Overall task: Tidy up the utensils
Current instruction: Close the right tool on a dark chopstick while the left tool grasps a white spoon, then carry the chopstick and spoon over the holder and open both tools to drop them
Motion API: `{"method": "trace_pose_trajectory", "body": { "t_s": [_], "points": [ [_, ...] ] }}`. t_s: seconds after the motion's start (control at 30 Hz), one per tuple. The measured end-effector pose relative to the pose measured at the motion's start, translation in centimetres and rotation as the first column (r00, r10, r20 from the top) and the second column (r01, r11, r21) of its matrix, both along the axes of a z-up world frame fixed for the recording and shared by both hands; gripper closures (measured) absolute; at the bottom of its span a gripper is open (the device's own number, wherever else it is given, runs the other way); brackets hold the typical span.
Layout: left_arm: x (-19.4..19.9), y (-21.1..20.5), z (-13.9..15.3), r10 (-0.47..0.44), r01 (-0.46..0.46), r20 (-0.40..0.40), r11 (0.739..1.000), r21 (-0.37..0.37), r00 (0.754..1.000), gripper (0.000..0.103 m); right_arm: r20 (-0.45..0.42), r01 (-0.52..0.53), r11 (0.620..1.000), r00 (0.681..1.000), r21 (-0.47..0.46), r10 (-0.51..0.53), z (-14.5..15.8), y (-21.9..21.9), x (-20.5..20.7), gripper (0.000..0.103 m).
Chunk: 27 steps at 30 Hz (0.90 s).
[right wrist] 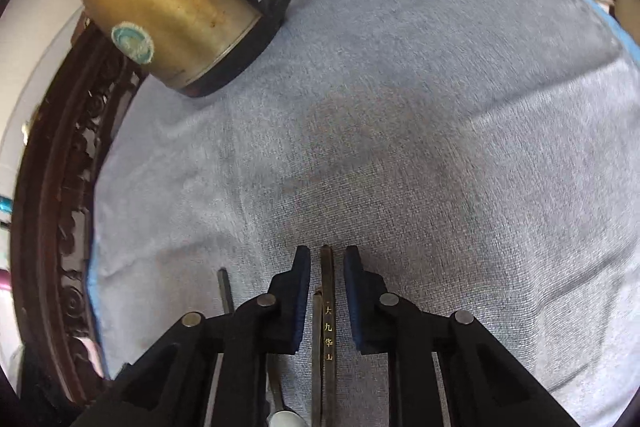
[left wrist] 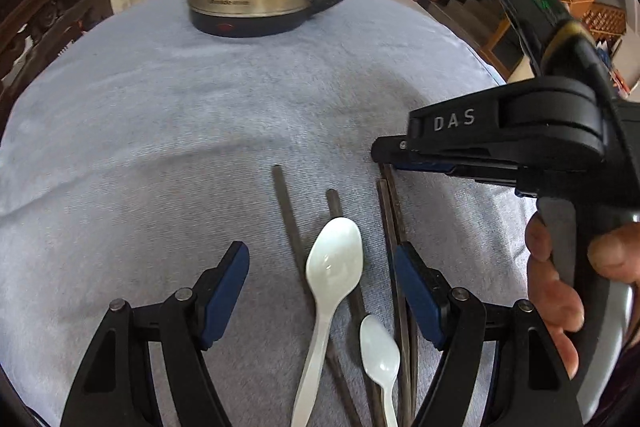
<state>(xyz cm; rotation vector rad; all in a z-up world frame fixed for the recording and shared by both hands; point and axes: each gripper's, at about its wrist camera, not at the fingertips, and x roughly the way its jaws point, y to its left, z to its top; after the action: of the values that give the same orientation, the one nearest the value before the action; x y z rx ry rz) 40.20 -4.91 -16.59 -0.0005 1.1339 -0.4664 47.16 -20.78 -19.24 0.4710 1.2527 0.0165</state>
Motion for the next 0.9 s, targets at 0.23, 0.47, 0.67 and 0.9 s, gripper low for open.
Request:
{"method": "trace_pose_trajectory", "body": {
  "t_s": [0.23, 0.47, 0.67, 0.9],
  "points": [
    [0.7, -0.6, -1.1, -0.020, 0.020, 0.000, 1.000, 0.005, 1.000, 0.063, -0.011, -0.069, 0.991, 0.998, -0.114, 0.068, 0.0, 2.0, 0.4, 0.095],
    [0.6, 0.8, -1.3, 0.005, -0.004, 0.009, 0.999, -0.035, 1.000, 0.075, 0.037, -0.096, 0.988, 0.994, -0.121, 0.101, 0.3, 3.0, -0.2, 0.096],
    [-0.8, 3.8, 1.5, 0.079, -0.072, 0.083, 0.994, -0.082, 0.993, 0.075, 0.166, -0.066, 0.996, 0.983, -0.068, 0.076, 2.6, 0.7, -3.2, 0.096],
    [-3.6, 8.1, 5.3, 0.215, -0.196, 0.172, 0.973, -0.119, 0.961, 0.075, 0.334, -0.002, 1.000, 0.943, -0.030, 0.012, 6.8, -1.7, -8.8, 0.096]
  ]
}}
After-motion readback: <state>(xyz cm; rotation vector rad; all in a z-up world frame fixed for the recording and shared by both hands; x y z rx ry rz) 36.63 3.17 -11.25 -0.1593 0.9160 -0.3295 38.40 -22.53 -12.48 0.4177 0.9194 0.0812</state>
